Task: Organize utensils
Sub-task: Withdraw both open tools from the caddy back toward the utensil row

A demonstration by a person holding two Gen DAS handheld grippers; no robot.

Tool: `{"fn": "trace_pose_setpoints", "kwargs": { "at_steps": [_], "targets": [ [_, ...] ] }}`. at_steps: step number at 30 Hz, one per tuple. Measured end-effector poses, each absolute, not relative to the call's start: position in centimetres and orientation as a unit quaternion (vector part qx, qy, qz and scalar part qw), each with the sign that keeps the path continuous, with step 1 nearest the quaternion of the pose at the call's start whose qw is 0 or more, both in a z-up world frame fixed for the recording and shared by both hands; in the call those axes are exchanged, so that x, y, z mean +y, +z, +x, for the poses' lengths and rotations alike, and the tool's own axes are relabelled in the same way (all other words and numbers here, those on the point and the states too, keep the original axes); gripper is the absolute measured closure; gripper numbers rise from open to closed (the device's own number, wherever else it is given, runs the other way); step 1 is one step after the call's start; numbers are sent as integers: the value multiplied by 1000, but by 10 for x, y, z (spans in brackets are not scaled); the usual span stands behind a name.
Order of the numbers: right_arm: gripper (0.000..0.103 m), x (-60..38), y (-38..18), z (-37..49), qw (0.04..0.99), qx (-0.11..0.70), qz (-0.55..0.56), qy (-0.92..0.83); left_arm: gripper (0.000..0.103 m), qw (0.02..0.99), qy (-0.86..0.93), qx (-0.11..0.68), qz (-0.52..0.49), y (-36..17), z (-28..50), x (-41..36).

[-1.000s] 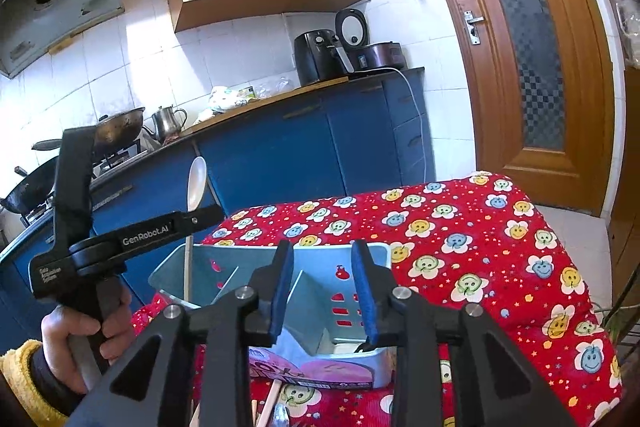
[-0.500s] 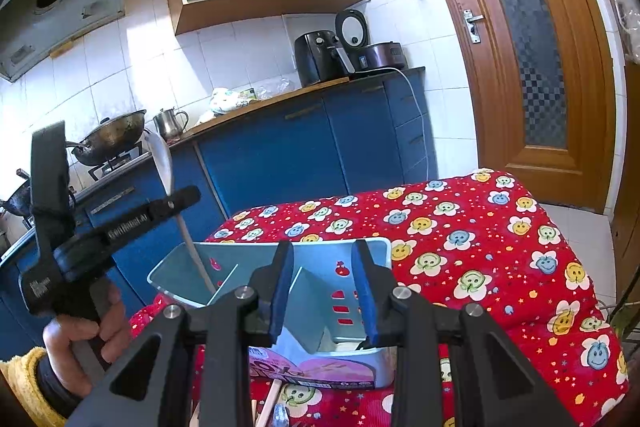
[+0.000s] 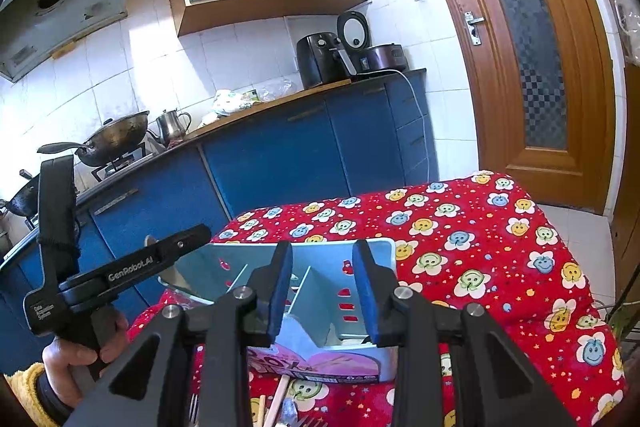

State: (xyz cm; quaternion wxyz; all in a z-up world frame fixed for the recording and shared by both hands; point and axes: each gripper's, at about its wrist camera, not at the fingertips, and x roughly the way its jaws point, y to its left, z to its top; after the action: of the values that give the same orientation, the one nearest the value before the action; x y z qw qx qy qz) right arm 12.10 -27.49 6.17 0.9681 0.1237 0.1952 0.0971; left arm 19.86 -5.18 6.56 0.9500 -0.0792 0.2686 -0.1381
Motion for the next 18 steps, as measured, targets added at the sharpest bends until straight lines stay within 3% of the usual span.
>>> {"fn": "trace_pose_setpoints", "kwargs": {
  "at_steps": [18],
  "targets": [
    [67, -266, 78, 62, 967, 208, 117, 90, 60, 945, -148, 289, -51, 83, 128, -31]
  ]
}}
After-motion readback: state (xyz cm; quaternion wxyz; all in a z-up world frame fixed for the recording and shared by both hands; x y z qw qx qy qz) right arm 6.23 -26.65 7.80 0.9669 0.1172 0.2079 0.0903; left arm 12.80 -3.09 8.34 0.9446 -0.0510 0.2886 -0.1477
